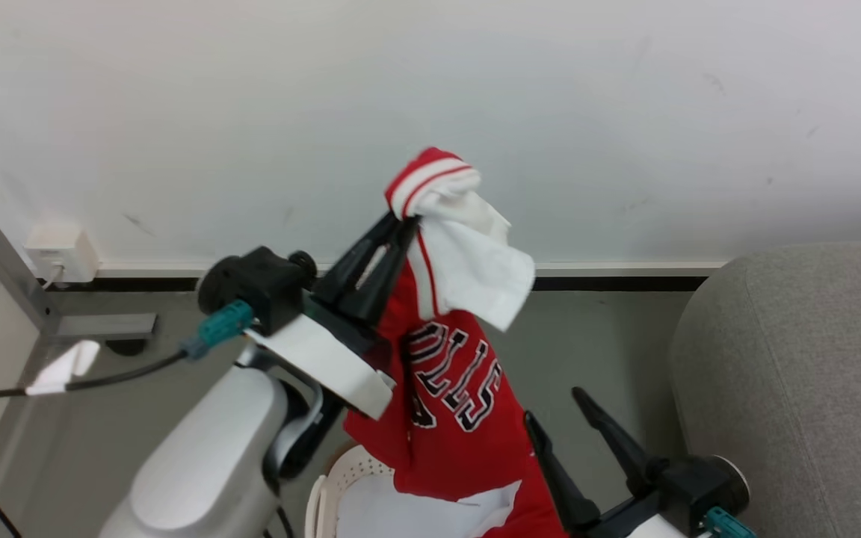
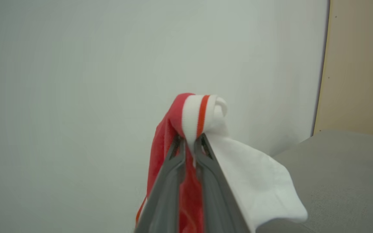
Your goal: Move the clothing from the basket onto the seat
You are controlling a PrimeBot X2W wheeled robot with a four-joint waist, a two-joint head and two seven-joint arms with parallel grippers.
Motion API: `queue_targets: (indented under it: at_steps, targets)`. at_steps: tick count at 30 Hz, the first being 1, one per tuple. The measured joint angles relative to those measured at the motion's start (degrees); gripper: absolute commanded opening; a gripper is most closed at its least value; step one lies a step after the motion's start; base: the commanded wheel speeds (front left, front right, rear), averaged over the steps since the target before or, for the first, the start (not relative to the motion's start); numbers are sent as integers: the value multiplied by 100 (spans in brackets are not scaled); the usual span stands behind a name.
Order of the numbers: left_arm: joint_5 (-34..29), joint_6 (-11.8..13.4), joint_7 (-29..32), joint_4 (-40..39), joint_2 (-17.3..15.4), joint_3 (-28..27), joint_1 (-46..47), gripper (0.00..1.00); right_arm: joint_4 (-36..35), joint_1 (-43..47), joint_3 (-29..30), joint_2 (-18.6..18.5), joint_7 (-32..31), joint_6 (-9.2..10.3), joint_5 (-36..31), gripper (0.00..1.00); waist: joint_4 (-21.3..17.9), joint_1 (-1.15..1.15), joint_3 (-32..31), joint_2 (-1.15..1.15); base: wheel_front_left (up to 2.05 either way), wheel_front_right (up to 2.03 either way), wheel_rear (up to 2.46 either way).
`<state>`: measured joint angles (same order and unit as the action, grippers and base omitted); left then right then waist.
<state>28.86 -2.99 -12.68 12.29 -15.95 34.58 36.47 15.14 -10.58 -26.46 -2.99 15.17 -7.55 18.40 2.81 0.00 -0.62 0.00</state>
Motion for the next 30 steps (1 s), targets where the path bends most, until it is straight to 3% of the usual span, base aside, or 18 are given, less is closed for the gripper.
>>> queue_targets:
  at_steps: [21, 27, 29, 30]
  targets:
    - [-1, -260, 209, -180, 569, 1010, -142, 0, 2040, -1513, -1864, -410, 0, 0, 1087, 100, 827, 0, -121, 0, 0, 0, 0]
    - [0, -300, 227, -261, 628, 1124, -108, 0, 2362, -1713, -1996, -394, 0, 0, 1413, 100, 1068, 0, -119, 0, 0, 0, 0]
    - [0, -294, 225, -267, 621, 1118, -96, 0, 2398, -1740, -1954, -375, 0, 0, 1447, 0, 1116, 0, -115, 0, 0, 0, 0]
    - [0, -293, 214, -263, 614, 1110, -91, 0, 2404, -1743, -1914, -355, 1, 0, 1469, 0, 1131, 0, -111, 0, 0, 0, 0]
